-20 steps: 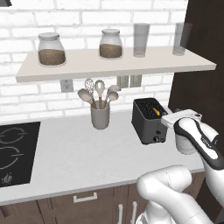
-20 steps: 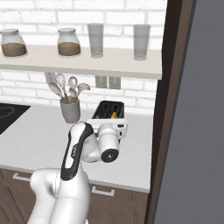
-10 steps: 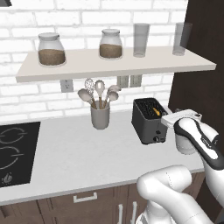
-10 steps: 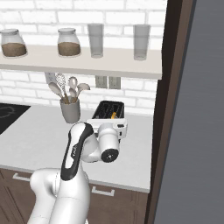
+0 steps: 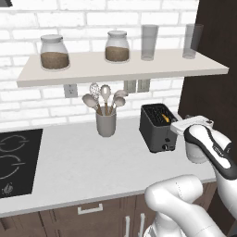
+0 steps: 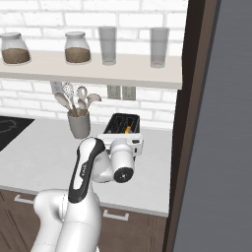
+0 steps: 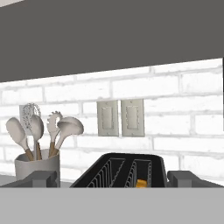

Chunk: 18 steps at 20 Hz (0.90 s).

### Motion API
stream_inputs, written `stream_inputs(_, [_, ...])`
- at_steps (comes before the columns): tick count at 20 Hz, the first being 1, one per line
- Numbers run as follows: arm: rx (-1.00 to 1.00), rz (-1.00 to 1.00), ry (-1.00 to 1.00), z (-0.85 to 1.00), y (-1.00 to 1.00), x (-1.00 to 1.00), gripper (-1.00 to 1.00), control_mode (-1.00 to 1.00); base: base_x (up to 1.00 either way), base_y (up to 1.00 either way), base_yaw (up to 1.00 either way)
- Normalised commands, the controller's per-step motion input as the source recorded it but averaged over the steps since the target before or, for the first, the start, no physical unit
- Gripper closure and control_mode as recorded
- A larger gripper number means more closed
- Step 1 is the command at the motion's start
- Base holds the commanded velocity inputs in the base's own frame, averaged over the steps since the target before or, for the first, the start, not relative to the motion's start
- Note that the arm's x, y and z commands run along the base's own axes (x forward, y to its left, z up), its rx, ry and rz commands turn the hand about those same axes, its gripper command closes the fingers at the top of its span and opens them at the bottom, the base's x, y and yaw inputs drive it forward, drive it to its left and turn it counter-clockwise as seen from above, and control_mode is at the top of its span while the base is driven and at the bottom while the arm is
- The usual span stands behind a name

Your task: Start the toaster. Once the lever pops up, take the bread to the plate on the dining counter.

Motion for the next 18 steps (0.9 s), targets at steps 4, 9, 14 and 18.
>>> stream_inputs(4, [0.0, 0.0, 0.0, 0.0, 0.0, 0.0, -1.0, -1.0, 0.0, 0.0, 0.0])
stream_inputs(9, [0.0, 0.0, 0.0, 0.0, 0.0, 0.0, -1.0, -1.0, 0.0, 0.0, 0.0])
stream_inputs(14, [0.0, 0.0, 0.0, 0.0, 0.0, 0.0, -1.0, -1.0, 0.0, 0.0, 0.0])
stream_inputs(18, [0.0, 0.0, 0.0, 0.0, 0.0, 0.0, -1.0, -1.0, 0.0, 0.0, 0.0])
